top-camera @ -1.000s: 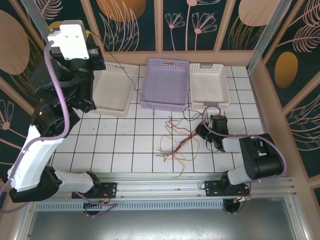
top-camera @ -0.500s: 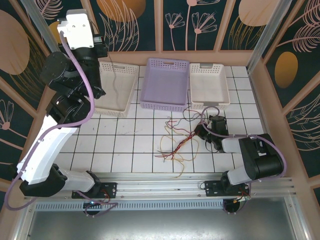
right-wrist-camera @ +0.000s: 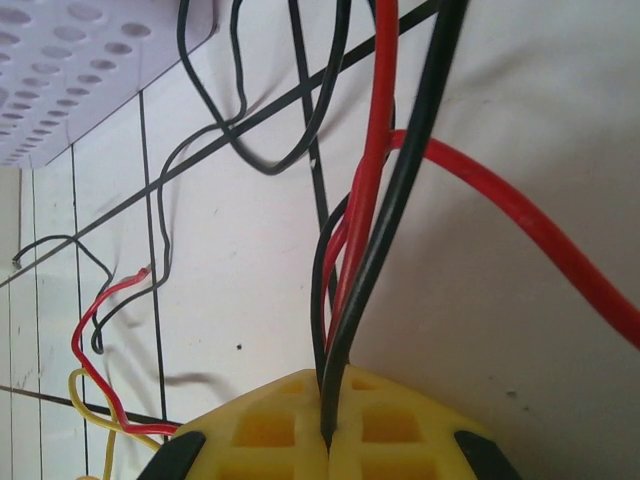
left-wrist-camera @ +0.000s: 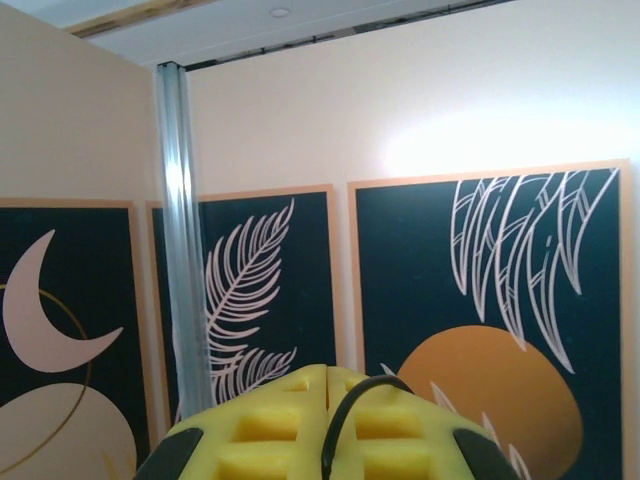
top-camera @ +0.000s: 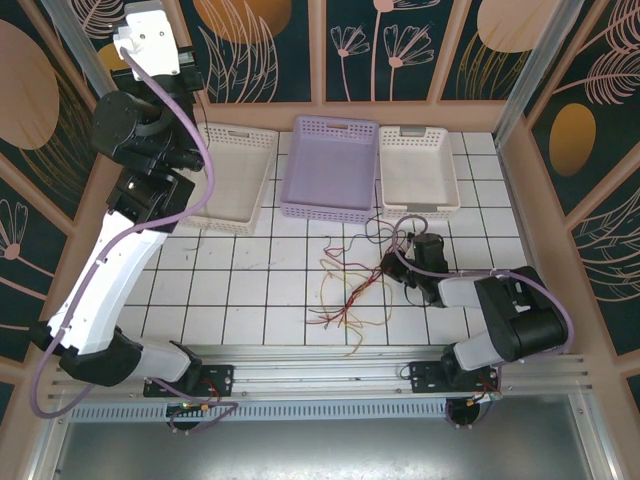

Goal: Untangle the cables

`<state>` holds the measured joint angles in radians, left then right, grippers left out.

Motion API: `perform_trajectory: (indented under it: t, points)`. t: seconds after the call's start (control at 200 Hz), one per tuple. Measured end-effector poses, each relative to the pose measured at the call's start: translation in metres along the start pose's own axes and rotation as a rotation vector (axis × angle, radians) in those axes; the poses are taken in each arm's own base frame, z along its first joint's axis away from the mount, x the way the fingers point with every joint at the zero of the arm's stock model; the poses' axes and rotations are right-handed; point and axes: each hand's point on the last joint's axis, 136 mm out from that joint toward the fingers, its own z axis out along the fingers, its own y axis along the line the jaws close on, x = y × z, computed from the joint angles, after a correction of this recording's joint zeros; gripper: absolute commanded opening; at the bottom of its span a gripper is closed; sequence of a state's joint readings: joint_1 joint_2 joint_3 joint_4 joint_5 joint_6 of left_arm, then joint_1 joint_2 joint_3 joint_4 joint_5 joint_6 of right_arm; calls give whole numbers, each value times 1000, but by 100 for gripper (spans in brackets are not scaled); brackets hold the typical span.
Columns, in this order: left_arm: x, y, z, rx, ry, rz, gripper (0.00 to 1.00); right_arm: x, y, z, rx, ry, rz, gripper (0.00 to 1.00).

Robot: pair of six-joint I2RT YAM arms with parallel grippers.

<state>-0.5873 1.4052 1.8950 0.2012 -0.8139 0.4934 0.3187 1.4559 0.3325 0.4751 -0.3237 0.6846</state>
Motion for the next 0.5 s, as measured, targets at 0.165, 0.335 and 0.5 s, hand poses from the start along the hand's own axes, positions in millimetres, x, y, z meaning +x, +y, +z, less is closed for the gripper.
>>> perform_trajectory:
  t: [0.165, 0.335, 0.5]
  points:
    - [15, 8, 19, -50, -12, 30, 0, 2, 8, 2, -15, 8, -23, 0]
    - [27, 19, 39, -100, -26, 25, 0, 7, 13, 8, -23, 34, -42, 0]
    - [41, 11, 56, -112, -34, 9, 0, 11, 17, 10, -31, 52, -57, 0]
